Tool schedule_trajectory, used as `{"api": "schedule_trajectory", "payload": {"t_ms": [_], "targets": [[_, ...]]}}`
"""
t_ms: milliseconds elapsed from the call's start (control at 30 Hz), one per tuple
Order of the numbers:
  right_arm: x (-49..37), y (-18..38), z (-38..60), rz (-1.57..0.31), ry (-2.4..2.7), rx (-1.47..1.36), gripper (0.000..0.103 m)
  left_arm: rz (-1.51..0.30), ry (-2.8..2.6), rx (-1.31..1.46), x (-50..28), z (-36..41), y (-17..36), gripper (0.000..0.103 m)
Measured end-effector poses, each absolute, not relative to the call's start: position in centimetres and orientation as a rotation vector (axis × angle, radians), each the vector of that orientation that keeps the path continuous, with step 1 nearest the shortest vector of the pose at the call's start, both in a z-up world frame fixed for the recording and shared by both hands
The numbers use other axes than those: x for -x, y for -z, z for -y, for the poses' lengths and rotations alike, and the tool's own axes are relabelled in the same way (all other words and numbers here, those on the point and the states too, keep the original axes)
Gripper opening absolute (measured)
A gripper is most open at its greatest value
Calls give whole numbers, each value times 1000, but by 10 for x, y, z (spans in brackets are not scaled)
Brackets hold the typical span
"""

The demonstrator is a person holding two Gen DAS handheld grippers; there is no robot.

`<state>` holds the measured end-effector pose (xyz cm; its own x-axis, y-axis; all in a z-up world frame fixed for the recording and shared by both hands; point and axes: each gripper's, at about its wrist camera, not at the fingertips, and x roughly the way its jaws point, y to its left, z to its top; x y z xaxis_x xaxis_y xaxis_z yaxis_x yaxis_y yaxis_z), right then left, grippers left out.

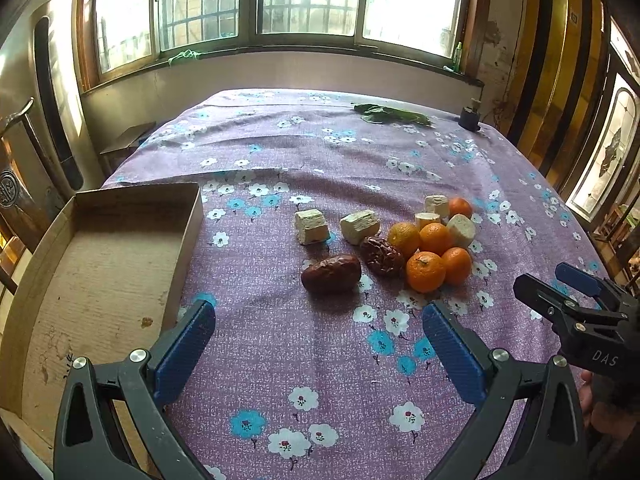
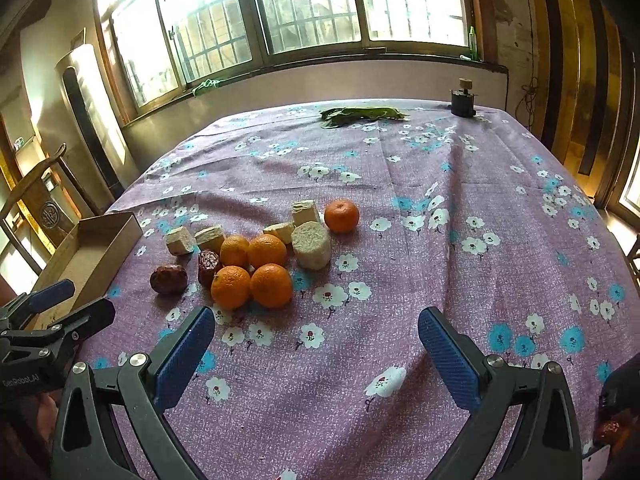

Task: Organize fruits
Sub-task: 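Grasp the large red date with the left tool while the right tool grasps a tangerine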

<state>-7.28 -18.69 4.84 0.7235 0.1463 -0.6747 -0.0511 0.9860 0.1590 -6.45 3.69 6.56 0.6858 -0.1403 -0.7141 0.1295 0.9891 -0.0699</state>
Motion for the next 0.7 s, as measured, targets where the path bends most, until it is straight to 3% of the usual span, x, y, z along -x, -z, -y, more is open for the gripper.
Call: {"api": "schedule_trajectory", "payload": {"t_ms": [300,500,700], "targets": [[73,-46,184,-751,-139,-112,103,-818,142,32,55,-45,-58,103],[66,-39,175,-774,-177,-82,77,-877,161,35,35,-35,-48,103],[62,-34,175,-784,-208,-83,74,-953,171,45,8,-30,-31,102]]}}
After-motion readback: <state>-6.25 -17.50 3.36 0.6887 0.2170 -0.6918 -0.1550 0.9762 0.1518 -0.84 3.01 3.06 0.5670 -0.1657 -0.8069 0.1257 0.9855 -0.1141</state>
